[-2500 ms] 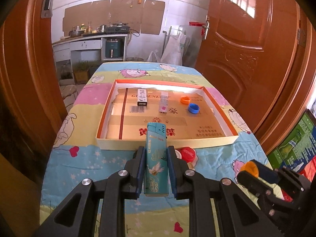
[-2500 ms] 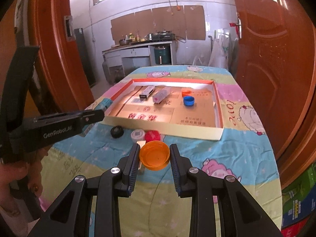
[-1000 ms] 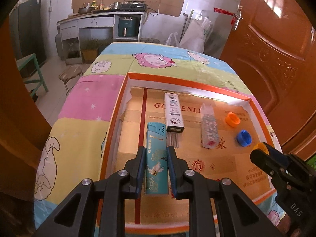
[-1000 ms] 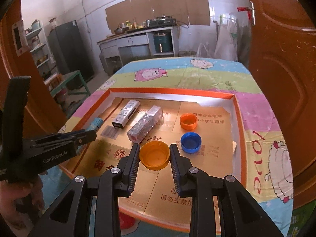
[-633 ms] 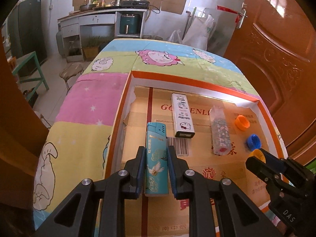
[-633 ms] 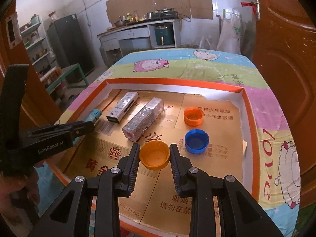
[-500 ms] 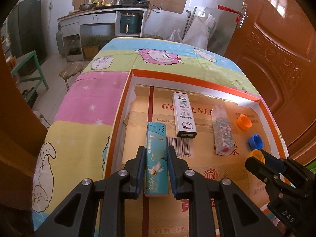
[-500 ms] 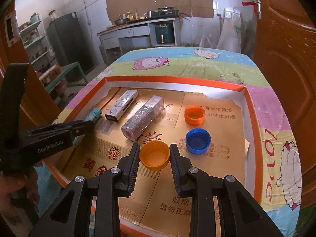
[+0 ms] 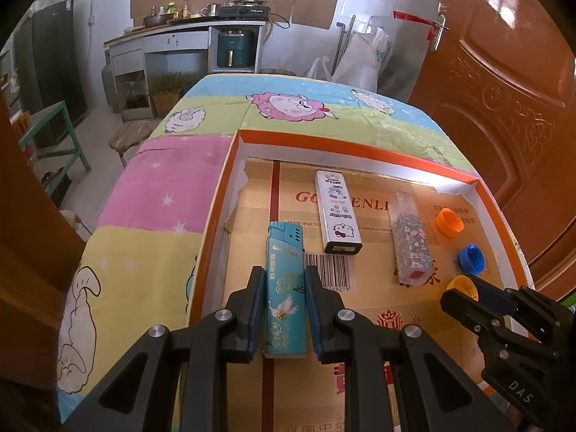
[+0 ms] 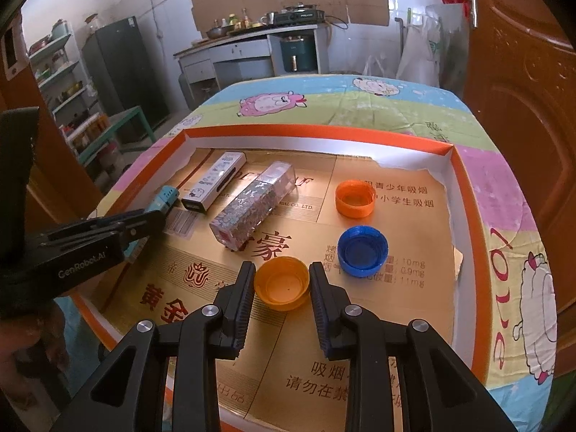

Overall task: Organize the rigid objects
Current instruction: 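Open both tools to release the orange cap and lighter in the lid, then withdraw both tools toward the gold box and black cap on the quilt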

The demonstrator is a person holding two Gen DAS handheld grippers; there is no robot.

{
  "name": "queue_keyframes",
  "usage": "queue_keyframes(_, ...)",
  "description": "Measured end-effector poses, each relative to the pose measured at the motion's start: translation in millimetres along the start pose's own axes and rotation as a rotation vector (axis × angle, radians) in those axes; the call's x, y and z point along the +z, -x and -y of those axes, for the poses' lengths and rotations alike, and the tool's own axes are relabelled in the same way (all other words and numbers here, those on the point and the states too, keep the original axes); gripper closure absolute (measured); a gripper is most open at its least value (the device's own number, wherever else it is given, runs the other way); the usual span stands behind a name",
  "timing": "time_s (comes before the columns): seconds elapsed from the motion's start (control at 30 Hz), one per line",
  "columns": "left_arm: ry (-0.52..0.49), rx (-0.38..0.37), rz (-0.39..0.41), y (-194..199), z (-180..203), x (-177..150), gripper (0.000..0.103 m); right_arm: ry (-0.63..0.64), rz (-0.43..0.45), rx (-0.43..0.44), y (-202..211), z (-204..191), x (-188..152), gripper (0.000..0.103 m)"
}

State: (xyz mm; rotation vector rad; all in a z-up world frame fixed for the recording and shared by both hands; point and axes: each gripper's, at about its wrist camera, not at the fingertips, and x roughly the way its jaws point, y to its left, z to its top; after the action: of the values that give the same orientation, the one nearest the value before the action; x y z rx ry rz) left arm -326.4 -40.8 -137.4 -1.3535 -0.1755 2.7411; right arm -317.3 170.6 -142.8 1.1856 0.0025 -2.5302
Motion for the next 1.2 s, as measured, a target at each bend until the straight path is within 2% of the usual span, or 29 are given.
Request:
queue_keyframes(0.13,-0.002,-0.011,0.011,0.8,0.2,-0.1,0.076,0.008,0.000,-0.008,-1.7,-0.1,-1.2,0.071)
queue_keyframes(0.23,-0.006,-0.010,0.026,4.3,1.5,-0.3,0.056,0.011,0.004,-0.003,-1.4,-0.4,-1.6,0.071)
queue_keyframes(0.27,-0.004,-0.012,0.036,6.6,1.2,-0.1,0.055,0.007,0.005,0.007,-0.8,-0.1,-1.8,0.071)
queue_keyframes(0.33,-0.003,-0.004,0.081,16.9,1.3,0.1,0.055,0.001,0.009,0.020,1.7,0.5,-0.2,0.069)
queue_keyframes(0.4,-0.004,0.002,0.128,29.6,1.9,0.0,0.055,-0.001,0.012,0.010,3.3,1.0,0.4,0.058)
queue_keyframes(0.47,-0.007,0.001,0.160,40.2,2.1,-1.2,0.055,-0.005,0.017,0.003,6.4,1.4,0.5,0.055)
queue_keyframes(0.63,-0.023,0.002,0.194,59.7,3.2,-6.6,0.055,-0.002,0.049,0.010,23.2,-4.7,0.6,0.055)
queue_keyframes(0.93,-0.023,-0.025,0.175,85.4,5.7,-18.8,0.055,-0.004,0.068,0.008,56.1,-16.3,-10.4,0.055)
queue_keyframes(1.2,-0.016,-0.041,0.203,114.9,2.2,-34.4,0.055,-0.008,0.089,-0.002,88.0,-24.3,-23.6,0.055)
